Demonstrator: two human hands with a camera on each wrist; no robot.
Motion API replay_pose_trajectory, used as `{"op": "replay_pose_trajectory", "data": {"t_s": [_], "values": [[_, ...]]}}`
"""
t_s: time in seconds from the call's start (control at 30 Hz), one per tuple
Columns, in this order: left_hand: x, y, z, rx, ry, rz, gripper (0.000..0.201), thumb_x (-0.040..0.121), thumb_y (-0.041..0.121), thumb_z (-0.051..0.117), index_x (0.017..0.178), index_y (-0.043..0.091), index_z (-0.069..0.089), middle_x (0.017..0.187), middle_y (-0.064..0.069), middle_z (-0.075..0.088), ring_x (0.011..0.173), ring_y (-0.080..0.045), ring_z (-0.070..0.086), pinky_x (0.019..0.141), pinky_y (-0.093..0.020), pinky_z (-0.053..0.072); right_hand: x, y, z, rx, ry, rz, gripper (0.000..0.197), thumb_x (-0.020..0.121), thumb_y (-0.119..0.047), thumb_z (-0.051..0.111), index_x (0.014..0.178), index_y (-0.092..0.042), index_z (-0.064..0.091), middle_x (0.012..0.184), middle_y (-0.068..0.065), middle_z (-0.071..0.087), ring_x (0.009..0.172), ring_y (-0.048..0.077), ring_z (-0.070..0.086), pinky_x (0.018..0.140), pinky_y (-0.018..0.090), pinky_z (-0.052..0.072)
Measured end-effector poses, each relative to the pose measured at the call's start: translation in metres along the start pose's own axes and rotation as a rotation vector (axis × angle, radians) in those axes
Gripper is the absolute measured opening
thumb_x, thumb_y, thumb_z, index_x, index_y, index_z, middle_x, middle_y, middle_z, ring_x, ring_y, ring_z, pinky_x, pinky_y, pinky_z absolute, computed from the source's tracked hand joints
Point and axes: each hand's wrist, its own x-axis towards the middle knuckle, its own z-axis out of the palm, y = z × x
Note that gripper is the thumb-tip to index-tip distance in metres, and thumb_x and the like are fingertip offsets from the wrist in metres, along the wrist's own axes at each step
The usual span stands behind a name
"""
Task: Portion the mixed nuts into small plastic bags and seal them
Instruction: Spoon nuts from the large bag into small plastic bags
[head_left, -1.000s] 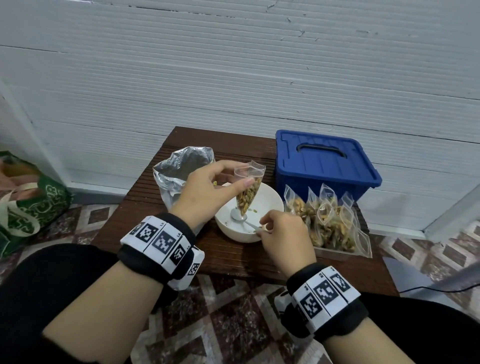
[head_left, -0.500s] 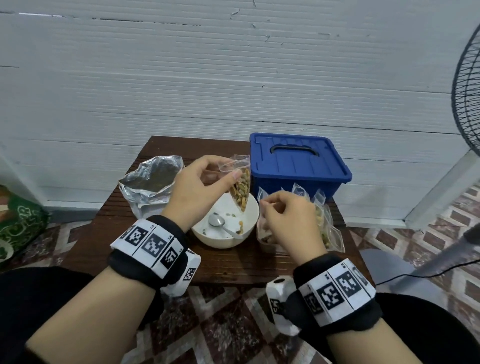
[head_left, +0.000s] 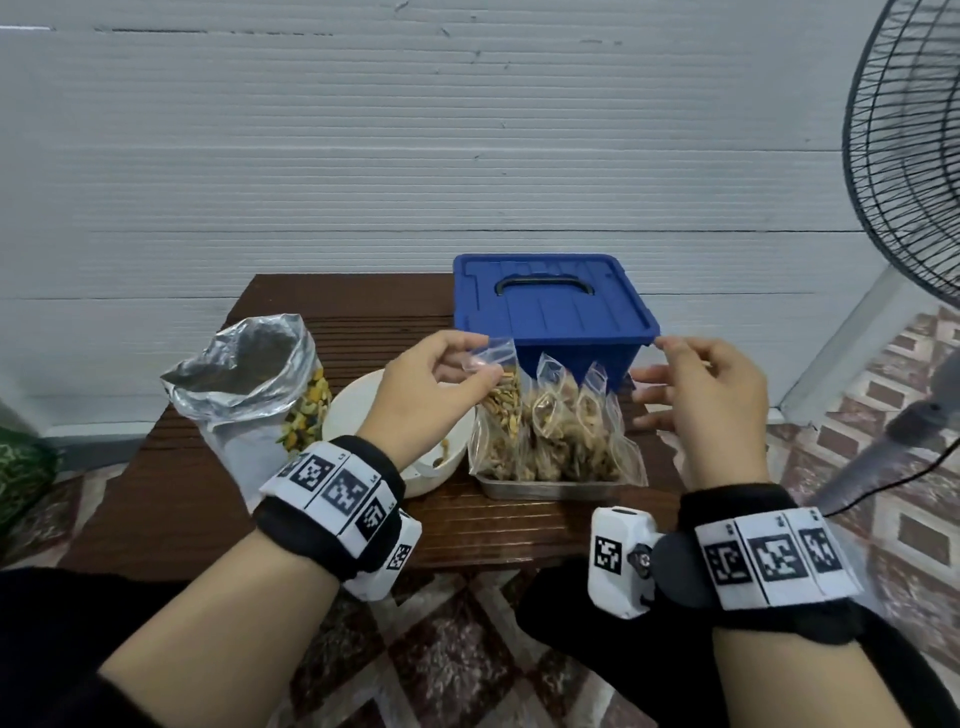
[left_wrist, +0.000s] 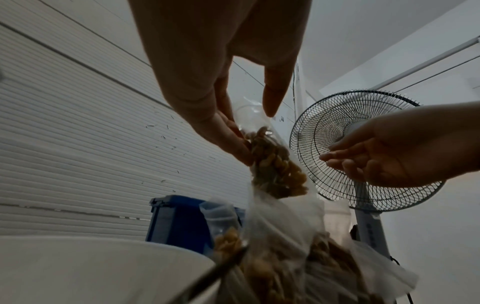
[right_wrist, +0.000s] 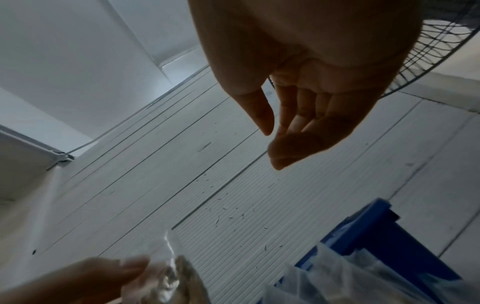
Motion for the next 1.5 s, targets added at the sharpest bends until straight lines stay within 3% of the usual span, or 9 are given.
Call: {"op": "replay_pose_trajectory", "data": {"t_s": [0.13,0.37,0.47,0.6,0.73,0.9,1.2,1.5], "values": [[0.000,-0.010,0.007,0.061,-0.028,-0.057,0.026,0.080,0.028,0.076,0.103,0.025,0.066,0.095,0.007,0.064,0.079,-0.003,0.065,0.071,-0.016,0.051,0.002,0.004,-0.001,0.001,0.000,0.013,0.008,0.097,-0.018,0.052,0.090,-0.018,0.057,0.074,0.011,0.064,0.047,0.012,0.055,0.038,0.023,0.045],[0.001,-0.014,0.013,0.119,-0.012,-0.086,0.024,0.078,0.032,0.078,0.097,0.023,0.065,0.094,0.010,0.065,0.089,-0.006,0.064,0.080,-0.019,0.051,0.005,0.006,0.003,0.027,-0.010,0.034,0.005,0.098,-0.017,0.050,0.096,-0.016,0.055,0.072,0.009,0.063,0.048,0.014,0.054,0.036,0.023,0.044],[0.000,-0.016,0.013,0.137,-0.030,-0.084,0.022,0.079,0.029,0.078,0.092,0.024,0.062,0.095,0.010,0.065,0.084,-0.001,0.063,0.072,-0.012,0.050,0.005,0.008,0.003,0.017,-0.003,0.039,0.005,0.098,-0.018,0.050,0.095,-0.018,0.055,0.074,0.010,0.064,0.051,0.015,0.054,0.038,0.023,0.044],[-0.003,-0.018,0.014,0.229,-0.097,-0.056,0.025,0.075,0.031,0.080,0.087,0.022,0.060,0.092,0.008,0.067,0.084,-0.007,0.064,0.075,-0.020,0.054,0.004,0.010,0.005,-0.024,-0.008,0.036,0.007,0.097,-0.020,0.051,0.092,-0.022,0.055,0.078,0.011,0.067,0.055,0.017,0.058,0.041,0.025,0.045],[-0.004,-0.021,0.015,0.303,-0.121,-0.024,0.023,0.076,0.035,0.080,0.085,0.022,0.062,0.089,0.011,0.065,0.083,0.001,0.059,0.068,-0.007,0.045,0.002,0.010,0.006,-0.037,-0.025,0.035,0.010,0.097,-0.020,0.051,0.089,-0.024,0.055,0.078,0.011,0.067,0.056,0.016,0.058,0.041,0.026,0.045],[-0.004,-0.017,0.013,0.273,-0.126,-0.034,0.030,0.074,0.033,0.081,0.095,0.022,0.063,0.093,0.012,0.064,0.081,0.000,0.059,0.065,-0.002,0.043,-0.001,0.008,0.006,-0.053,-0.038,0.030,0.012,0.097,-0.019,0.050,0.087,-0.025,0.055,0.077,0.010,0.066,0.055,0.015,0.058,0.043,0.027,0.047],[-0.006,-0.015,0.001,0.217,-0.177,-0.068,0.055,0.065,0.034,0.087,0.112,0.025,0.059,0.105,0.012,0.064,0.083,-0.005,0.065,0.068,-0.010,0.051,-0.002,0.007,0.012,-0.086,-0.050,0.029,0.011,0.097,-0.020,0.052,0.087,-0.026,0.055,0.079,0.010,0.068,0.057,0.015,0.058,0.044,0.027,0.045],[-0.007,-0.013,-0.012,0.215,-0.170,-0.076,0.049,0.069,0.039,0.082,0.110,0.029,0.058,0.103,0.014,0.065,0.082,-0.001,0.065,0.068,-0.011,0.051,-0.004,0.004,0.019,-0.107,-0.069,0.001,0.011,0.097,-0.022,0.051,0.087,-0.025,0.055,0.079,0.008,0.067,0.058,0.015,0.059,0.045,0.027,0.047]]}}
